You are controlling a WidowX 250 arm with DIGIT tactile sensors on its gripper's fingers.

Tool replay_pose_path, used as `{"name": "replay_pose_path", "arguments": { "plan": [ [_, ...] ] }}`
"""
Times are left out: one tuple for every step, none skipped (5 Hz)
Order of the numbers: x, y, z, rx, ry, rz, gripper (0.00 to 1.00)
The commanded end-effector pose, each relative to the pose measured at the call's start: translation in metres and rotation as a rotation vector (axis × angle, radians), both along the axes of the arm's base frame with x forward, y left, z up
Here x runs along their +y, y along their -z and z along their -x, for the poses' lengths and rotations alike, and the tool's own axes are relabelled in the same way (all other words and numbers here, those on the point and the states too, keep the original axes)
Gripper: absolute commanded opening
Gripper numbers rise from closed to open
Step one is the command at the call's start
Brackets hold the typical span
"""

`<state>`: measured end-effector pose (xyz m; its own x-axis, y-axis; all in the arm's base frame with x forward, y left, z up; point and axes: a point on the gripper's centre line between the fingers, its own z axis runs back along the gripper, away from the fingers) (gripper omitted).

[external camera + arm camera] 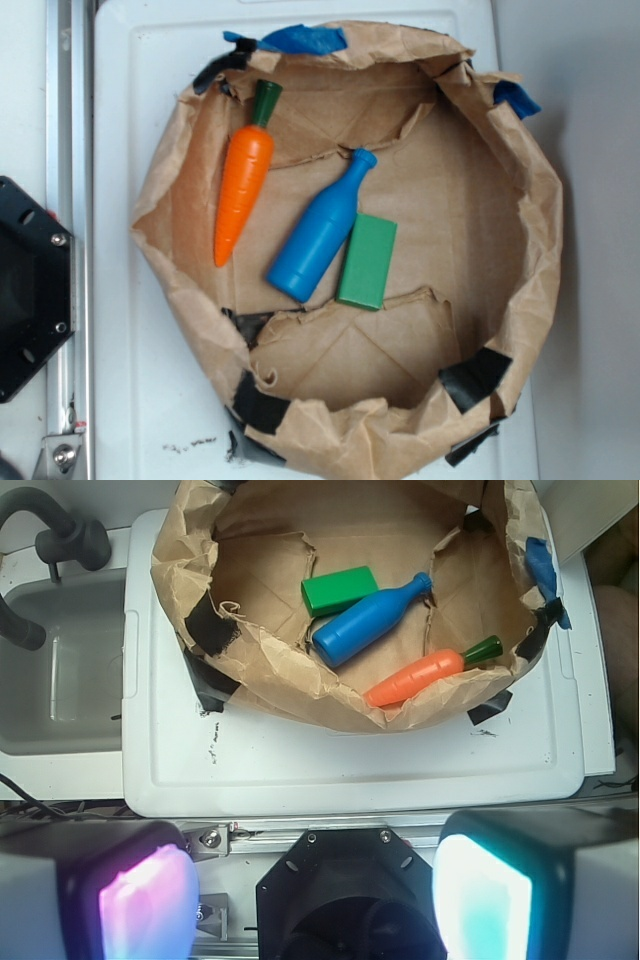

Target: Grab the blue bottle.

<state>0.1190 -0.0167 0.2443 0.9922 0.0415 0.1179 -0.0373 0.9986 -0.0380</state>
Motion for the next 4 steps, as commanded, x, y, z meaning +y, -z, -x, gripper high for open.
{"name": "replay_pose_path", "arguments": {
  "plan": [
    [0.000,0.000,0.000,0.000,0.000,0.000,1.00],
    [0.006,0.016,-0.050,-0.011,-0.076,0.037,1.00],
    [0.018,0.038,-0.081,-0.042,-0.145,0.030,1.00],
    [0.028,0.065,-0.101,-0.102,-0.241,0.096,1.00]
  ]
}}
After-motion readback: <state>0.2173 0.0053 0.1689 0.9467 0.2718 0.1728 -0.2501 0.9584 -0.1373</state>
